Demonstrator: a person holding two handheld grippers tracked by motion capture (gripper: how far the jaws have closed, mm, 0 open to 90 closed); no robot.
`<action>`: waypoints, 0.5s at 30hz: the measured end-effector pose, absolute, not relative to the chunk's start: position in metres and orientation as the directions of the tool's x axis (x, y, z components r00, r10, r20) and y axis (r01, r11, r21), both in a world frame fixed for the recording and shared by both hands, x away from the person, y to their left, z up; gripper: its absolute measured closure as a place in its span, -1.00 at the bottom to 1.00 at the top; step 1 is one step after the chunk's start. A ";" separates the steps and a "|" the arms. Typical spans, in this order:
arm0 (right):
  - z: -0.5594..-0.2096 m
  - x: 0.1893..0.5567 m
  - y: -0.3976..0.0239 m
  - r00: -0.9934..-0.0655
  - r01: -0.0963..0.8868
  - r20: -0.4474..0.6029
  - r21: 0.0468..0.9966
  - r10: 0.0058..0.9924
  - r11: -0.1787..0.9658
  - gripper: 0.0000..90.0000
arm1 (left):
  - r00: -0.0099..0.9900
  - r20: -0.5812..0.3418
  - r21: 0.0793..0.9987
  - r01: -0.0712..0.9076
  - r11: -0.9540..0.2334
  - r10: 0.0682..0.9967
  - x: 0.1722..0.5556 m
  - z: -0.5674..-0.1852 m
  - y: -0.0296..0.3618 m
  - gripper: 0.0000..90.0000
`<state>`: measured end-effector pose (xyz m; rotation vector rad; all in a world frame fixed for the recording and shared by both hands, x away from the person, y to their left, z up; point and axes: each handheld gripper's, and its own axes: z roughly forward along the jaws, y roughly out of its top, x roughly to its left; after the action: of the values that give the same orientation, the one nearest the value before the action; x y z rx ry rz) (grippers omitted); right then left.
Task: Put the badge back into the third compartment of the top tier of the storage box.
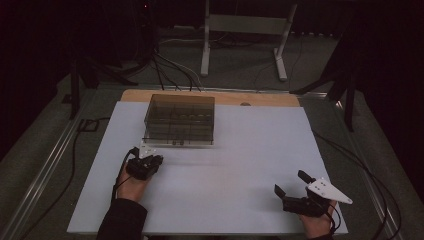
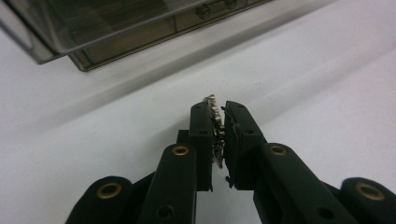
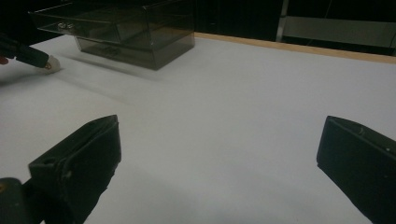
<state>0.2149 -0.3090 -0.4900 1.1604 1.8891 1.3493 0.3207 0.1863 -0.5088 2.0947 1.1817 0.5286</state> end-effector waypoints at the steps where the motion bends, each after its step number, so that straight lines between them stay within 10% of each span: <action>1: -0.490 0.215 -0.309 -0.485 0.334 0.052 0.934 0.873 0.130 -1.00 | 0.508 0.018 0.717 0.593 -0.365 0.861 0.321 -0.509 0.187 0.86; 15: -0.490 0.215 -0.308 -0.487 0.336 0.048 0.932 0.872 0.136 -1.00 | 0.501 -0.024 0.729 0.601 -0.328 0.865 0.321 -0.507 0.195 0.84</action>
<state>0.2154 -0.3083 -0.4904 1.1564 1.8983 1.3425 0.3214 0.1948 -0.5065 2.0538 1.1975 0.4896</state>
